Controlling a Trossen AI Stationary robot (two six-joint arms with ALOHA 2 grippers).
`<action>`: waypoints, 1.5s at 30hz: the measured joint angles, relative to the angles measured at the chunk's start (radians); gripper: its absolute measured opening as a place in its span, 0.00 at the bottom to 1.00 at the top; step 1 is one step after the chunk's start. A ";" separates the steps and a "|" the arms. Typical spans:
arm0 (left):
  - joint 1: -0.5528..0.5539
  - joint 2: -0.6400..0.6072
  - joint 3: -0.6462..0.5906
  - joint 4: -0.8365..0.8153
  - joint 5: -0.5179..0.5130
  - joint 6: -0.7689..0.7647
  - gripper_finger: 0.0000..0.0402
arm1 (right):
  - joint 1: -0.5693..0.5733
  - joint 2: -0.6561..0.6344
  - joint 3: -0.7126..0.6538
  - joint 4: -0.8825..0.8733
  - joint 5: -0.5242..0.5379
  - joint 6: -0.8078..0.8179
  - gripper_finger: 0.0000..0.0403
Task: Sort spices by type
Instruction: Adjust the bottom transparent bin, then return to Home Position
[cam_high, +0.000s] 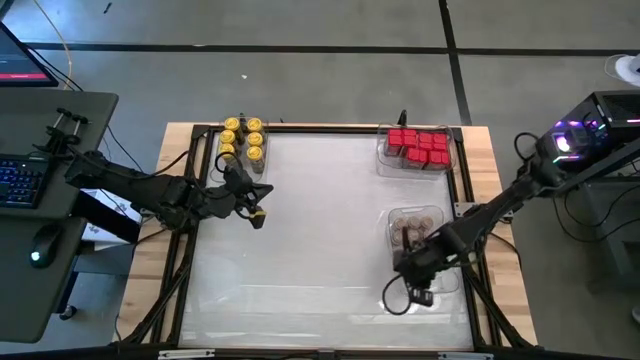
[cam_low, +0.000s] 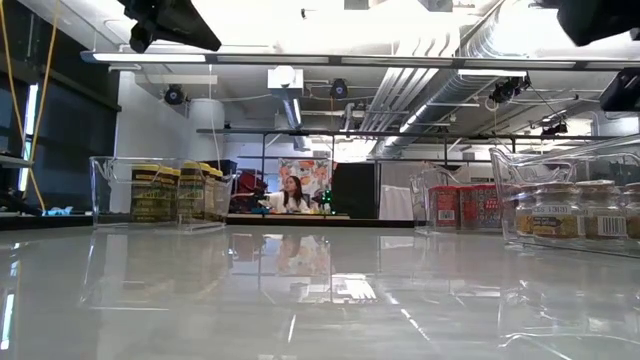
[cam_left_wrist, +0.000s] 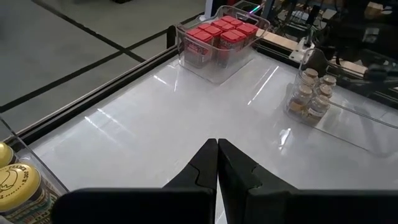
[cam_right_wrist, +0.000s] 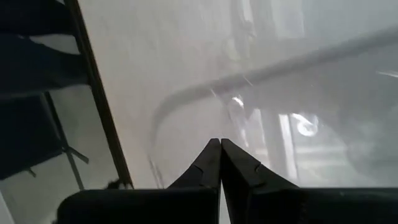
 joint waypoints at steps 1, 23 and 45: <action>0.000 0.000 0.000 -0.001 0.001 0.001 0.00 | 0.000 0.018 0.000 0.033 0.000 0.006 0.00; 0.017 -0.041 0.005 0.079 0.112 0.039 0.00 | -0.003 0.009 0.019 0.143 -0.072 0.092 0.00; 0.207 -0.480 -0.700 1.086 0.543 0.200 0.00 | -0.214 -0.394 0.241 -0.059 0.797 -0.046 0.00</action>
